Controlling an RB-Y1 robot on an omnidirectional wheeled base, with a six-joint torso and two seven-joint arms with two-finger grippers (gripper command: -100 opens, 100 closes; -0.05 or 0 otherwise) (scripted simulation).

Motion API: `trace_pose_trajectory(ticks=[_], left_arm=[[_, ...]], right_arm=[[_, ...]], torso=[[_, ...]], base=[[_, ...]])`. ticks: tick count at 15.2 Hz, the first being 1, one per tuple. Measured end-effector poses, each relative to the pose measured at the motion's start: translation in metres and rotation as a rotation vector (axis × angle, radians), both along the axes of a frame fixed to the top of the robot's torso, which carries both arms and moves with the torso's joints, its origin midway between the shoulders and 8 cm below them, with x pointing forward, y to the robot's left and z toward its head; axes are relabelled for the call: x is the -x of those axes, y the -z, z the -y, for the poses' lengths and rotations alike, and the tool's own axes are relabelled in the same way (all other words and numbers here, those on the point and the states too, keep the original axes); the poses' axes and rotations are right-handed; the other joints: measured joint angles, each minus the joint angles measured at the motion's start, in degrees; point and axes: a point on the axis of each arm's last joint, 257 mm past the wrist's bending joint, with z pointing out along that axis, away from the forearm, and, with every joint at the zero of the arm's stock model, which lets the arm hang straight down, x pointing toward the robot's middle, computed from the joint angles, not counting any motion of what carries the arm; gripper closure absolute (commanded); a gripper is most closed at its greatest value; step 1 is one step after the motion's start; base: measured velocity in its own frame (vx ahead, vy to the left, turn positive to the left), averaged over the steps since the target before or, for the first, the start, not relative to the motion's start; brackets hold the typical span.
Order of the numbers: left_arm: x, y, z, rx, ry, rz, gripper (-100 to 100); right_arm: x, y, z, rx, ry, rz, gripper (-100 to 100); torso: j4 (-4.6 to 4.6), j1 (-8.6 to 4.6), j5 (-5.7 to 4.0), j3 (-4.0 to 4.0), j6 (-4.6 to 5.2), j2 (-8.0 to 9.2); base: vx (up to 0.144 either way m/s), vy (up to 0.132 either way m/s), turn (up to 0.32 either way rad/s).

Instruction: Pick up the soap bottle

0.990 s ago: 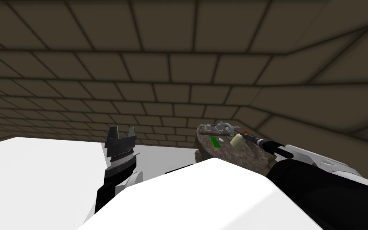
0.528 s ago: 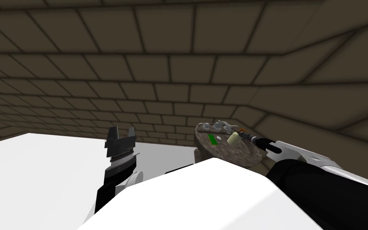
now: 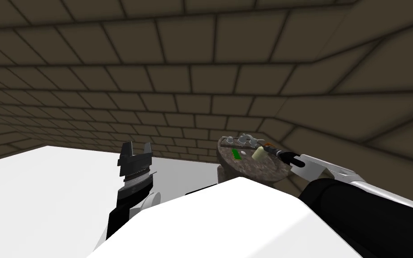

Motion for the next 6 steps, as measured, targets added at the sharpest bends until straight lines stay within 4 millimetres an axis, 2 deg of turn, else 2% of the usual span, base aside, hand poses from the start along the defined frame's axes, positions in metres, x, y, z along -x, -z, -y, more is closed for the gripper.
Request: trace_pose_trajectory(ticks=[2, 3, 6], left_arm=[[0.0, 0.0, 0.0, 0.0, 0.0, 0.0, 0], [0.0, 0.0, 0.0, 0.0, 0.0, 0.0, 0], [0.0, 0.0, 0.0, 0.0, 0.0, 0.0, 0]], right_arm=[[-0.008, -0.003, -0.009, 0.0, 0.0, 0.006, 100], [-0.011, -0.005, -0.012, 0.0, 0.0, 0.008, 100], [-0.011, -0.006, -0.013, 0.007, 0.022, -0.001, 100]], torso=[[0.05, -0.04, 0.01, 0.1, -0.1, 0.19], [0.06, -0.04, 0.01, 0.13, -0.06, 0.22], [0.01, 0.06, 0.05, -0.02, 0.02, -0.06]], base=[[-0.136, -0.046, 0.076], [-0.073, -0.021, 0.016], [-0.01, -0.001, -0.012]])
